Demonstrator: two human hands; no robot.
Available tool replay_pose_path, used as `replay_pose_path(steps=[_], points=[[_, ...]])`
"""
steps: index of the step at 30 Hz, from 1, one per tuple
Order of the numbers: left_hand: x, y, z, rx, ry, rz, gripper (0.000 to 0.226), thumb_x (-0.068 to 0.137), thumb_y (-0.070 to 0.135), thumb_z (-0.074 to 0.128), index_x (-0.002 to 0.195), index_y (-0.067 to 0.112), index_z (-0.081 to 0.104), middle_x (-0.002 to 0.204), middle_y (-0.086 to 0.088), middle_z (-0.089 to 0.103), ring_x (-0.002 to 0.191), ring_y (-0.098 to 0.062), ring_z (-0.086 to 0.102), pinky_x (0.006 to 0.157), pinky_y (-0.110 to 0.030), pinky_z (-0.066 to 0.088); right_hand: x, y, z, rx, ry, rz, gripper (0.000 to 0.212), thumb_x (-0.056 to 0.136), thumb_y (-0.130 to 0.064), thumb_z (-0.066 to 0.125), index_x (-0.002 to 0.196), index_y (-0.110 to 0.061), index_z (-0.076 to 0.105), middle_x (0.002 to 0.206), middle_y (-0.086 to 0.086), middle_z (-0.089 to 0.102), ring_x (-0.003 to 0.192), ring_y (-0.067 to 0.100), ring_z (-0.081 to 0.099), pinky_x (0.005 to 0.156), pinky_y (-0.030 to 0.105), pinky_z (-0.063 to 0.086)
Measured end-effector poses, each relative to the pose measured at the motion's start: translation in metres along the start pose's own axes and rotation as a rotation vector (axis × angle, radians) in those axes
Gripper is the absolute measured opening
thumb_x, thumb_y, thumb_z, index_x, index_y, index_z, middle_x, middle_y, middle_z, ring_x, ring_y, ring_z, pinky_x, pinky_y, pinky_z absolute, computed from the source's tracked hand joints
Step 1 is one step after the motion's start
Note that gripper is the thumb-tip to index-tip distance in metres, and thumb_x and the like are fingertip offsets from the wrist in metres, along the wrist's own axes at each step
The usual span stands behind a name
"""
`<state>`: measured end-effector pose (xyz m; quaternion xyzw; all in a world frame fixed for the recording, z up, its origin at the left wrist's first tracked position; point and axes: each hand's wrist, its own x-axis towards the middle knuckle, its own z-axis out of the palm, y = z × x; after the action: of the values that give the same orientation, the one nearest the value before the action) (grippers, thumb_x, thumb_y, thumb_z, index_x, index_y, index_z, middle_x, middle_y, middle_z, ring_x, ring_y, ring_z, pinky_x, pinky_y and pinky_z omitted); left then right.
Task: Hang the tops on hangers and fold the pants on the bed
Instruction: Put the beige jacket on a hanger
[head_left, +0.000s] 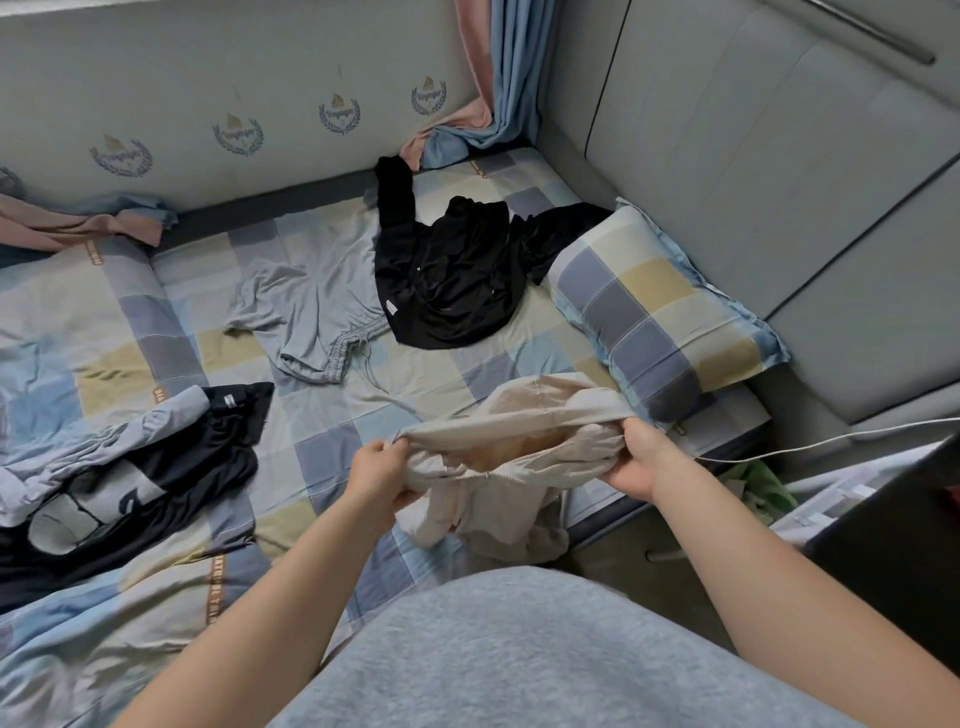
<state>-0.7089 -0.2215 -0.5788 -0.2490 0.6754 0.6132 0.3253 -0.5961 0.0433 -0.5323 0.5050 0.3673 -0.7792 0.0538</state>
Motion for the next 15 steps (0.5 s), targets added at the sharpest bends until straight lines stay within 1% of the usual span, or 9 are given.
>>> replay_pose_path(steps=[3, 4, 6, 8, 9, 10, 12, 14, 15], points=[[0.002, 0.006, -0.004, -0.496, -0.097, -0.173, 0.018, 0.108, 0.016, 0.04, 0.104, 0.011, 0.057, 0.102, -0.011, 0.064, 0.087, -0.025, 0.062, 0.07, -0.041, 0.053, -0.005, 0.0, -0.003, 0.003, -0.053, 0.021, 0.021, 0.103, -0.008, 0.047, 0.104, 0.003, 0.065, 0.089, 0.018, 0.073, 0.076, 0.029, 0.072, 0.064, 0.037, 0.062], [0.004, 0.008, -0.008, -0.618, -0.139, -0.204, 0.023, 0.109, 0.015, 0.035, 0.105, 0.01, 0.057, 0.105, -0.011, 0.063, 0.09, -0.025, 0.061, 0.078, -0.043, 0.053, -0.006, -0.001, -0.004, 0.01, -0.079, 0.01, 0.018, 0.101, -0.003, 0.048, 0.108, 0.005, 0.063, 0.091, 0.018, 0.074, 0.076, 0.028, 0.073, 0.065, 0.035, 0.062], [0.005, 0.012, -0.014, -0.749, -0.182, -0.258, 0.028, 0.109, 0.013, 0.031, 0.105, 0.009, 0.058, 0.105, -0.01, 0.061, 0.09, -0.021, 0.06, 0.083, -0.037, 0.056, -0.008, -0.003, -0.008, 0.05, -0.136, -0.03, 0.031, 0.098, 0.004, 0.049, 0.129, 0.001, 0.052, 0.116, 0.021, 0.067, 0.098, 0.028, 0.068, 0.089, 0.039, 0.057], [0.001, 0.013, -0.017, -0.739, -0.189, -0.282, 0.029, 0.109, 0.018, 0.037, 0.101, 0.007, 0.062, 0.091, -0.007, 0.062, 0.075, -0.016, 0.061, 0.059, -0.029, 0.061, -0.008, -0.005, -0.013, 0.085, -0.173, -0.062, 0.052, 0.096, 0.009, 0.049, 0.144, -0.009, 0.04, 0.134, 0.022, 0.054, 0.115, 0.03, 0.055, 0.106, 0.045, 0.045], [-0.002, 0.013, -0.018, -0.698, -0.212, -0.277, 0.034, 0.107, 0.026, 0.044, 0.095, 0.005, 0.067, 0.084, -0.007, 0.065, 0.067, -0.016, 0.064, 0.051, -0.029, 0.059, -0.009, -0.005, -0.015, 0.08, -0.192, -0.072, 0.055, 0.095, 0.012, 0.048, 0.144, -0.011, 0.039, 0.133, 0.021, 0.054, 0.114, 0.031, 0.055, 0.104, 0.045, 0.045], [-0.005, 0.012, -0.021, -0.593, -0.259, -0.249, 0.041, 0.104, 0.036, 0.051, 0.087, 0.004, 0.071, 0.079, -0.009, 0.069, 0.063, -0.018, 0.067, 0.05, -0.031, 0.059, -0.01, -0.004, -0.015, 0.05, -0.205, -0.075, 0.055, 0.093, 0.014, 0.048, 0.141, -0.012, 0.041, 0.129, 0.02, 0.056, 0.109, 0.031, 0.058, 0.097, 0.044, 0.049], [-0.012, 0.011, -0.026, -0.203, -0.366, -0.162, 0.037, 0.092, 0.042, 0.068, 0.085, 0.006, 0.074, 0.083, -0.012, 0.072, 0.067, -0.022, 0.07, 0.056, -0.029, 0.058, -0.009, 0.0, -0.015, -0.078, -0.186, -0.074, 0.056, 0.089, 0.019, 0.048, 0.137, -0.008, 0.046, 0.122, 0.02, 0.06, 0.098, 0.03, 0.063, 0.081, 0.041, 0.055], [-0.009, 0.002, -0.03, 0.205, -0.361, -0.069, 0.029, 0.078, 0.022, 0.084, 0.092, 0.002, 0.07, 0.083, -0.015, 0.067, 0.07, -0.025, 0.065, 0.061, -0.031, 0.053, -0.002, 0.008, -0.017, -0.256, -0.062, -0.08, 0.064, 0.083, 0.025, 0.05, 0.139, -0.005, 0.048, 0.121, 0.021, 0.061, 0.096, 0.033, 0.063, 0.079, 0.044, 0.054], [-0.005, -0.005, -0.029, 0.391, -0.289, -0.017, 0.023, 0.076, 0.009, 0.083, 0.092, 0.002, 0.068, 0.077, -0.014, 0.065, 0.066, -0.024, 0.063, 0.06, -0.031, 0.05, 0.002, 0.014, -0.018, -0.368, 0.032, -0.092, 0.067, 0.081, 0.026, 0.052, 0.139, -0.006, 0.049, 0.12, 0.021, 0.061, 0.096, 0.033, 0.062, 0.077, 0.044, 0.054]])
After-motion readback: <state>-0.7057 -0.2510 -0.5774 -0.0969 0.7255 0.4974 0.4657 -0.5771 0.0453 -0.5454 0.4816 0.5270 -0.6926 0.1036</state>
